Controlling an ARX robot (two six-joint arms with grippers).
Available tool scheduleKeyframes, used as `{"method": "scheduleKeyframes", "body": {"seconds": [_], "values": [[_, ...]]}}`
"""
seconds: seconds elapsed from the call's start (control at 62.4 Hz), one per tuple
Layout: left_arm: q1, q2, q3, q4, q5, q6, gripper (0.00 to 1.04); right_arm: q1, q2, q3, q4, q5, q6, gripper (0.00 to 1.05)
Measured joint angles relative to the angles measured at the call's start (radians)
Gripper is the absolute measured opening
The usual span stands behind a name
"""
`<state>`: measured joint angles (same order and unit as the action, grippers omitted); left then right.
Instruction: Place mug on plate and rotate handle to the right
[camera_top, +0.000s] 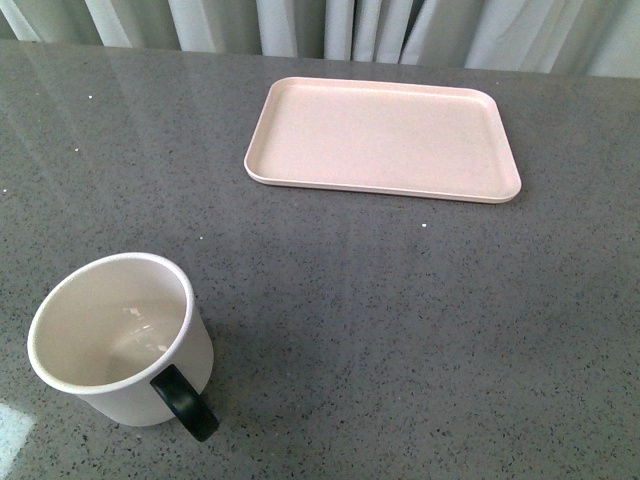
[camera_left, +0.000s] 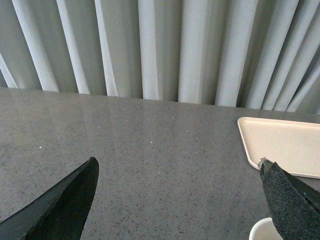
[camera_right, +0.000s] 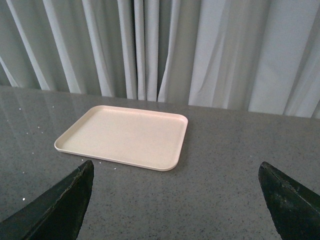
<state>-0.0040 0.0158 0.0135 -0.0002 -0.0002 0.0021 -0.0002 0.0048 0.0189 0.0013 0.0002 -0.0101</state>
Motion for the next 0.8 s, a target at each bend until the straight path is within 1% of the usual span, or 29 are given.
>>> {"method": "scheduleKeyframes", "body": {"seconds": [0.737, 0.753, 0.785, 0.801], "values": [[0.0, 0.0, 0.0, 0.0, 0.0, 0.0, 0.96, 0.0, 0.0, 0.0, 0.0, 0.0, 0.0, 0.96], [0.0, 0.01, 0.005, -0.016, 0.0, -0.005, 0.96, 0.0, 0.0, 0.0, 0.0, 0.0, 0.0, 0.96], [-0.014, 0.087, 0.071, -0.183, -0.008, -0.027, 0.96, 0.0, 0.0, 0.0, 0.0, 0.0, 0.0, 0.96], [-0.031, 0.17, 0.124, -0.279, -0.021, -0.035, 0.96, 0.0, 0.0, 0.0, 0.0, 0.0, 0.0, 0.96]]}}
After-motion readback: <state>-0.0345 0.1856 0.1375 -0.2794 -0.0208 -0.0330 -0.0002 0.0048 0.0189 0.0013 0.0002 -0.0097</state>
